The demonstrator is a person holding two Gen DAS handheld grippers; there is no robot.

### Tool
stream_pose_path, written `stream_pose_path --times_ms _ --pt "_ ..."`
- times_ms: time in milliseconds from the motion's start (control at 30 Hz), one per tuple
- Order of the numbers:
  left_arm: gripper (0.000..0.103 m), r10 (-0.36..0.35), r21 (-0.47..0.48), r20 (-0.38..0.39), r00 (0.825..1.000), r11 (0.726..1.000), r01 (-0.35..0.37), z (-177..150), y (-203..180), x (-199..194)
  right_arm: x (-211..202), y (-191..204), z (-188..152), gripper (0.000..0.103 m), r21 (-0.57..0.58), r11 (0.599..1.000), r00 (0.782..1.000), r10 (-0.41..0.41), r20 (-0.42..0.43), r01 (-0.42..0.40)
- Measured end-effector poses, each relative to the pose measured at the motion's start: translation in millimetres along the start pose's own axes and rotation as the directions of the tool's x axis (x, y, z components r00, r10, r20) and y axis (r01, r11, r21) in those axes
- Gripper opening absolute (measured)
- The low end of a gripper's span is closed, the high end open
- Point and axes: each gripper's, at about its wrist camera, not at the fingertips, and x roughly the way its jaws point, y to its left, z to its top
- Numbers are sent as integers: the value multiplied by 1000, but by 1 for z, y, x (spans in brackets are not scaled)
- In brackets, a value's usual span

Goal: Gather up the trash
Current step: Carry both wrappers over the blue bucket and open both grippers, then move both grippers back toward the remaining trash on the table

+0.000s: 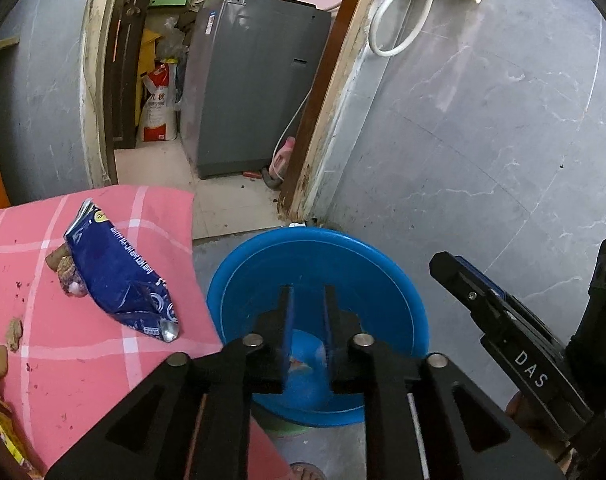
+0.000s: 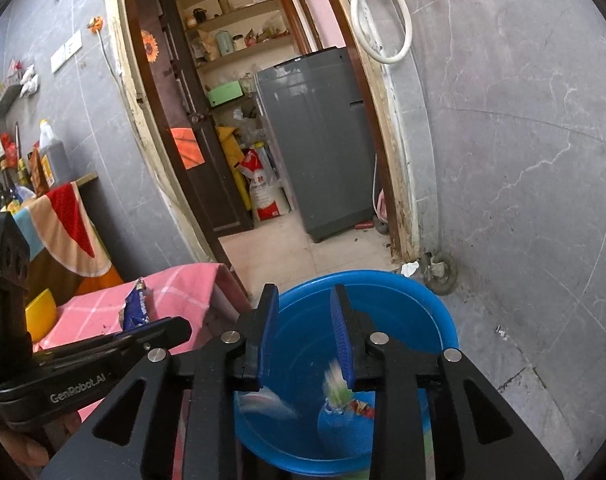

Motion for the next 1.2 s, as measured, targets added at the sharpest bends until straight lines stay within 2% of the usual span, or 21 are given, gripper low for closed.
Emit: stream_pose_path --times_ms 233,367,467,567,633,700,800,833,900,967,1033,1200 --pt "33 14 -42 70 997 999 -11 -6 15 -22 -5 7 1 28 -23 1000 999 -10 36 11" --pt "41 47 -62 152 987 997 -38 -6 26 -50 -13 16 2 41 -36 999 996 -2 90 6" --pt "53 85 -79 215 973 994 -70 -4 36 -73 -18 25 3 49 -48 999 991 13 130 -7" --pt "63 129 -97 275 953 990 -106 -7 47 -96 -24 36 3 52 -66 997 986 40 164 -29" --pt "75 156 -102 307 939 986 -131 -10 53 -110 -27 45 2 59 -76 996 982 58 180 -45" --pt "81 186 -107 336 923 981 -159 -15 59 -122 -30 54 1 75 -86 995 976 75 206 -58" --pt "83 238 -107 366 900 971 -214 -22 69 -139 -38 69 0 81 -110 990 961 114 253 -88" --pt "88 253 -107 370 894 967 -229 -26 70 -142 -40 73 0 84 -118 988 956 124 264 -96" --pt "101 291 -123 388 875 957 -263 -34 75 -151 -45 84 -2 97 -135 984 942 151 299 -115" --pt "101 324 -146 425 845 946 -289 -42 83 -163 -50 93 -4 103 -152 979 928 176 329 -132" --pt "101 344 -152 430 835 939 -309 -47 88 -172 -54 102 -5 103 -173 975 916 195 350 -142" --pt "101 415 -177 457 787 909 -376 -64 105 -195 -58 126 -11 103 -225 960 894 244 376 -168"
